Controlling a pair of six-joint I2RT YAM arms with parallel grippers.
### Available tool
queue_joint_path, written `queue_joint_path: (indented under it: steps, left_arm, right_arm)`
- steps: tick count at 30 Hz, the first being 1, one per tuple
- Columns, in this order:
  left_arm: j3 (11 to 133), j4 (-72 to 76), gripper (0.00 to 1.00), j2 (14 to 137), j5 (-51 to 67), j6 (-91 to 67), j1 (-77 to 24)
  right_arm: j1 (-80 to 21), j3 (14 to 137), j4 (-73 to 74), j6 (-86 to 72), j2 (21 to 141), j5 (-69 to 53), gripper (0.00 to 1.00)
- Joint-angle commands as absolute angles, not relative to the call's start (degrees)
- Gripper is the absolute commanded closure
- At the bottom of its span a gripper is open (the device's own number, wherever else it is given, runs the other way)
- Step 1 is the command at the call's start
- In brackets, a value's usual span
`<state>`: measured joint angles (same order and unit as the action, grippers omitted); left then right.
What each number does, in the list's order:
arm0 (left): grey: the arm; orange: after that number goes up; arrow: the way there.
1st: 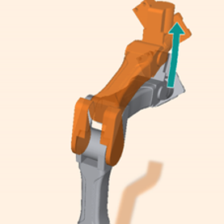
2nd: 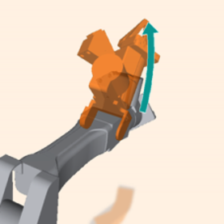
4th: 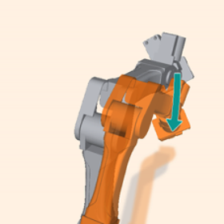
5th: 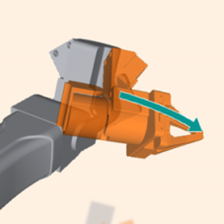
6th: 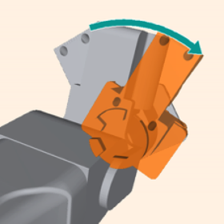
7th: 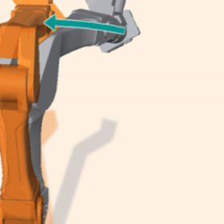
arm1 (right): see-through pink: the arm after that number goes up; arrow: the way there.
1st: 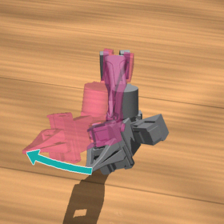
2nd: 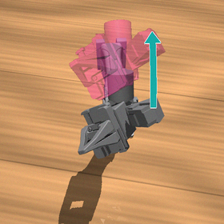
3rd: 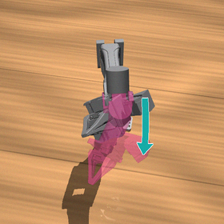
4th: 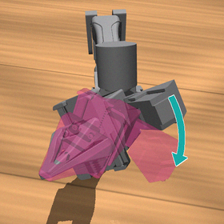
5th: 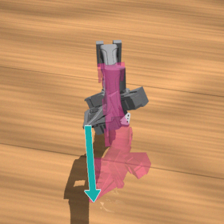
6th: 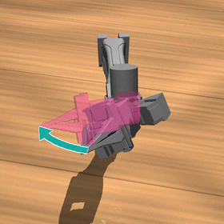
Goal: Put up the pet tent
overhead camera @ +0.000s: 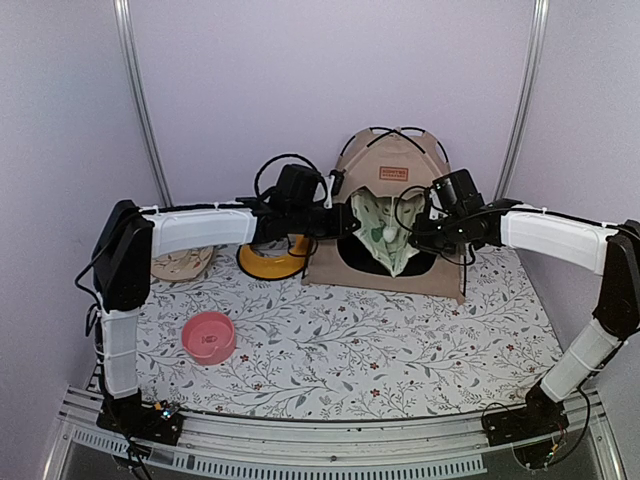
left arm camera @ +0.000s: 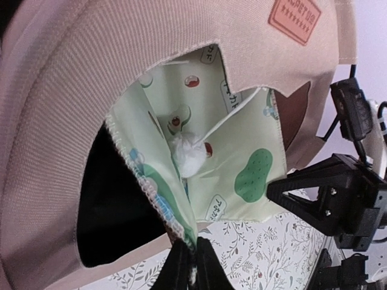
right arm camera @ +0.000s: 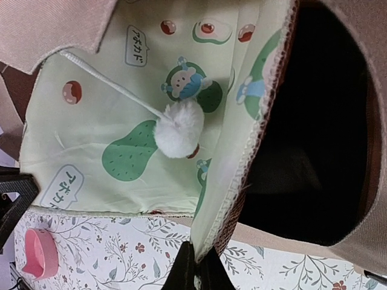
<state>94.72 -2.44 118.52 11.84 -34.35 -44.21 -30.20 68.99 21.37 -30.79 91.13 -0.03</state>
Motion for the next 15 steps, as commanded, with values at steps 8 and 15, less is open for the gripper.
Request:
queue_joint_path:
  steps: [8, 15]
  left_arm:
    - [97.0, -2.3, 0.93, 123.3, 11.5, -33.1, -43.5]
    - [98.7, -3.3, 0.93, 124.9, 10.9, -32.5, -43.4]
  right_arm:
    - [-30.1, 68.5, 18.1, -29.8, 95.2, 2.2, 0.94]
    - [-30.1, 68.2, 18.3, -29.3, 98.0, 3.1, 0.95]
